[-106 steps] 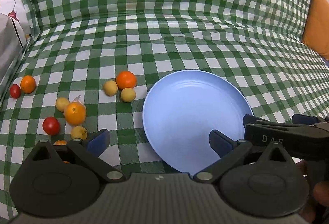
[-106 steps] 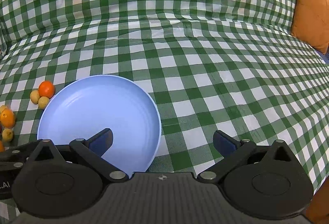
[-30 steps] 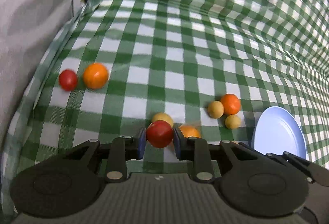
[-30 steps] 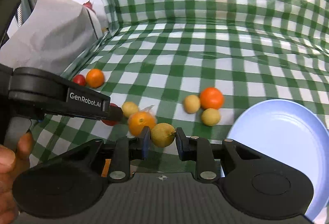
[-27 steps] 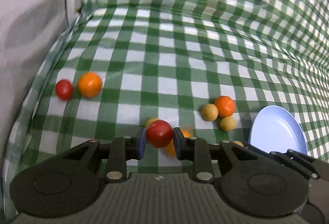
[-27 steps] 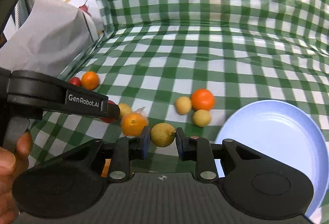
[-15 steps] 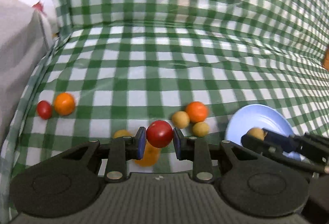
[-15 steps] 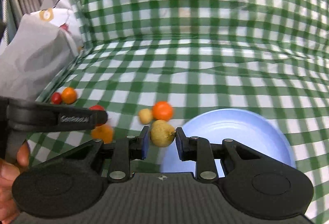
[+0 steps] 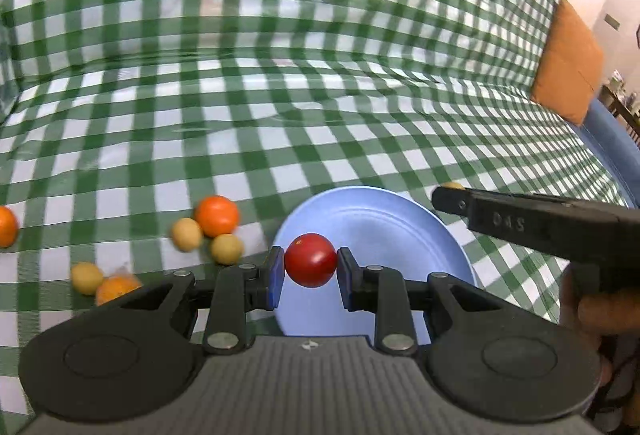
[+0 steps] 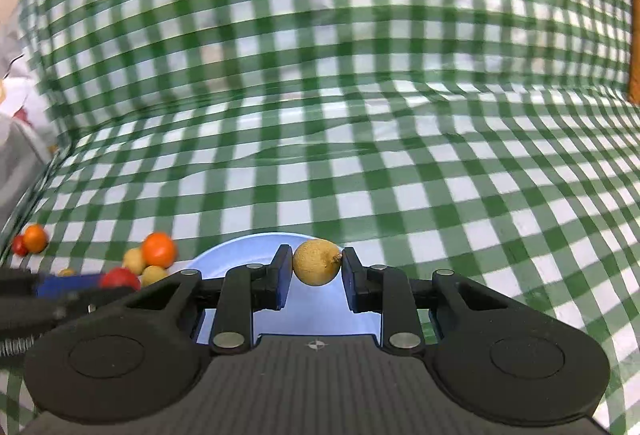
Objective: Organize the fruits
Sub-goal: 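Carry both fruits over the blue plate and open both grippers to drop them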
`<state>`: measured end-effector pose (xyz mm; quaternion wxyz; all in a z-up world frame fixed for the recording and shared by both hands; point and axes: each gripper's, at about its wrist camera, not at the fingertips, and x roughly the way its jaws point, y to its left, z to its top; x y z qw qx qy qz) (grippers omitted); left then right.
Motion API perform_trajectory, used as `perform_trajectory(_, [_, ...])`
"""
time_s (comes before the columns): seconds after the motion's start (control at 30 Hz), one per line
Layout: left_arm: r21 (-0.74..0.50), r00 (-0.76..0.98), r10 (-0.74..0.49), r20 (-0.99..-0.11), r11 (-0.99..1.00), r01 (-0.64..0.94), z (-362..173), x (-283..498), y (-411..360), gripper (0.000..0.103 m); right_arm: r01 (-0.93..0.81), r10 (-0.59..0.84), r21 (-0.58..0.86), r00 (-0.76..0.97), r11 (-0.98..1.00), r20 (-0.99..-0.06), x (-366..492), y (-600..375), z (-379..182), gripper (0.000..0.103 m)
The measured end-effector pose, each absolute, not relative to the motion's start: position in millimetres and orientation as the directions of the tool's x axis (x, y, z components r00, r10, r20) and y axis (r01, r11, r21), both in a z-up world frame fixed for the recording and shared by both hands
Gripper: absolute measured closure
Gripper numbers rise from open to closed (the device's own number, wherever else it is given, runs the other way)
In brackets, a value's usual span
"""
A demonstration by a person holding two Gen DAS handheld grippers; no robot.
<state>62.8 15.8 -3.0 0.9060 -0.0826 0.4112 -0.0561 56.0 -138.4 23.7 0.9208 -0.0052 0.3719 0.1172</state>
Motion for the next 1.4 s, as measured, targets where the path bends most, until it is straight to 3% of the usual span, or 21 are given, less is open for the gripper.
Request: perform_trajectory(1.4, [-0.153,0.611,-0.187,-0.769,0.982,0.107,-24,61,-9,0.072,-0.227,0.187,0.040,0.676,0.973,-0.713,50,-137,18,0.075])
